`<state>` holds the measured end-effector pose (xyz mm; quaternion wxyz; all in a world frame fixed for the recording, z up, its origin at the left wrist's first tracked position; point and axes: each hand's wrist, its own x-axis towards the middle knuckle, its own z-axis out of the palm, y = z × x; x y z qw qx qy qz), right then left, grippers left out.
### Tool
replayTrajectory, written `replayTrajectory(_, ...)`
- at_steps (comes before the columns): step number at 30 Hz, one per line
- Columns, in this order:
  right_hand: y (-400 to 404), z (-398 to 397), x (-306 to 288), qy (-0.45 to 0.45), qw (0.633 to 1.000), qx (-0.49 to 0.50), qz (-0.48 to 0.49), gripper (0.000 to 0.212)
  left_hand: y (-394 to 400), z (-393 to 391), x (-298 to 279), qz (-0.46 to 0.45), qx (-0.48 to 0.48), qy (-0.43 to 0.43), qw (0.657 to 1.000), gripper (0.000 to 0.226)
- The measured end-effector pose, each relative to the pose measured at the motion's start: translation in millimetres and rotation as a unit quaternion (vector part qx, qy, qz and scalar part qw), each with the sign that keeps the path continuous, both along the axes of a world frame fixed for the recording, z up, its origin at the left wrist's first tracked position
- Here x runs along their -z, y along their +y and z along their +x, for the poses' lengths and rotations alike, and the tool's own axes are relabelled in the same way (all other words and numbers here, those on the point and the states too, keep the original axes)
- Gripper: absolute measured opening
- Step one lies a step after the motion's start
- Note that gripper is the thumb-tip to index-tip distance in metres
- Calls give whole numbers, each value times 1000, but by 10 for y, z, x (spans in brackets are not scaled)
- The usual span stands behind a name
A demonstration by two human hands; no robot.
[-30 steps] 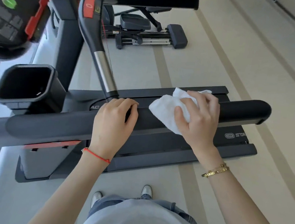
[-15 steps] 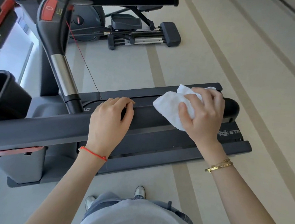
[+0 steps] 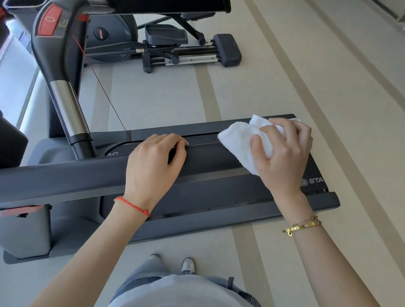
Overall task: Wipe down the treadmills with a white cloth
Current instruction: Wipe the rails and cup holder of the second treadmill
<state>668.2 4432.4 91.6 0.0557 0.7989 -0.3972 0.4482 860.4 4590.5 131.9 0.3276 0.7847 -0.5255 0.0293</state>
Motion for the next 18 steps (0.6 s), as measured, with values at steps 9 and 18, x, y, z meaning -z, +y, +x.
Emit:
replayTrajectory(9, 92, -127, -56, 82, 992, -32, 87, 55, 0, 12, 24, -4, 8, -3, 1000, 19)
replayTrajectory(18, 354, -115, -180, 88, 994, -26, 64, 49, 106, 82, -16, 23, 84, -4, 996, 19)
